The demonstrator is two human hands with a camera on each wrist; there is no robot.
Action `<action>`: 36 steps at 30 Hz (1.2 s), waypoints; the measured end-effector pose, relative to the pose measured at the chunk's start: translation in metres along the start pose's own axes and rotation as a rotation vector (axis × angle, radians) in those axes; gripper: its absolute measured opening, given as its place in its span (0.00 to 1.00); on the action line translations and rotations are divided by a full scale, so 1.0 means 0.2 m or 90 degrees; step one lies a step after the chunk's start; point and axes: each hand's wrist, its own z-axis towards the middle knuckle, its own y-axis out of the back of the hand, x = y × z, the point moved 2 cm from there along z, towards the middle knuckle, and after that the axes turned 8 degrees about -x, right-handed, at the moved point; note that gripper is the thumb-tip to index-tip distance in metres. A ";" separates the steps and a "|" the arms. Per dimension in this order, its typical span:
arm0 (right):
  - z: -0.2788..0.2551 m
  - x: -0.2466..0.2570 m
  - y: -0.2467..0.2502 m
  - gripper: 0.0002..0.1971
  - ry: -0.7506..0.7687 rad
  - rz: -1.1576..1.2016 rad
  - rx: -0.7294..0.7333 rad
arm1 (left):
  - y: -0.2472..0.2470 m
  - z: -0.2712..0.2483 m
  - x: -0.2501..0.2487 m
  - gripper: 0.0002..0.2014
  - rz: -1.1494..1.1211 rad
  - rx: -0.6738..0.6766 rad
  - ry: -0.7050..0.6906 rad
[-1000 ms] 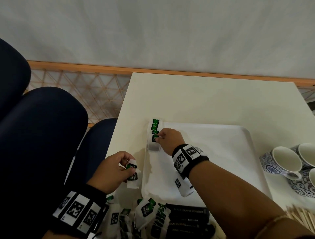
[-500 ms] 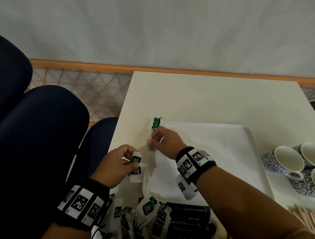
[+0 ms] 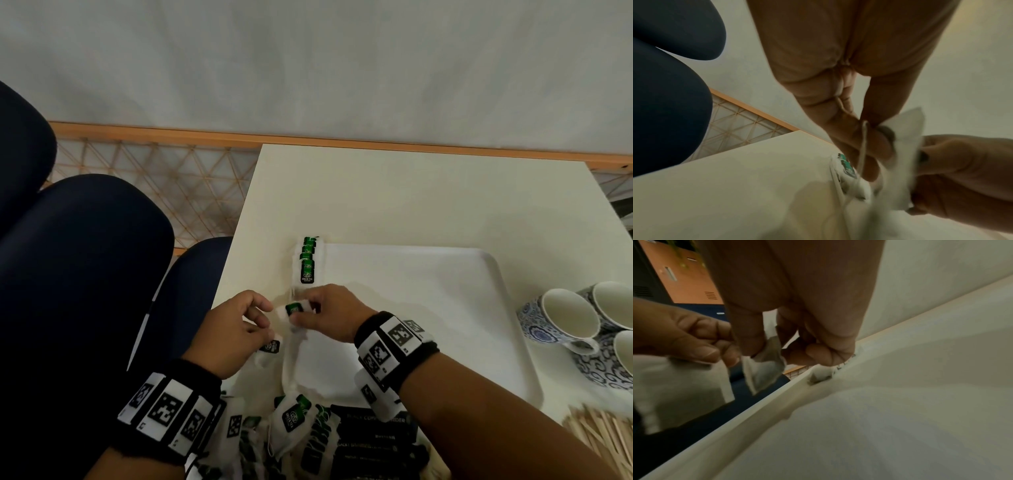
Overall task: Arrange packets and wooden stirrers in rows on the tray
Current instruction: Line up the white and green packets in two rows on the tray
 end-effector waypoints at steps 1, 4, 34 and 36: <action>0.01 -0.02 0.01 0.11 -0.015 -0.007 -0.037 | 0.00 0.00 0.01 0.15 0.006 -0.010 0.005; 0.05 -0.06 0.03 0.13 -0.077 -0.007 -0.109 | 0.01 0.00 0.02 0.14 0.020 -0.023 0.011; 0.01 0.05 -0.04 0.18 -0.006 0.166 -0.006 | 0.00 0.00 -0.02 0.15 -0.057 -0.045 -0.013; -0.04 0.07 -0.05 0.16 0.020 0.182 0.069 | -0.01 0.00 -0.04 0.15 -0.057 -0.048 -0.028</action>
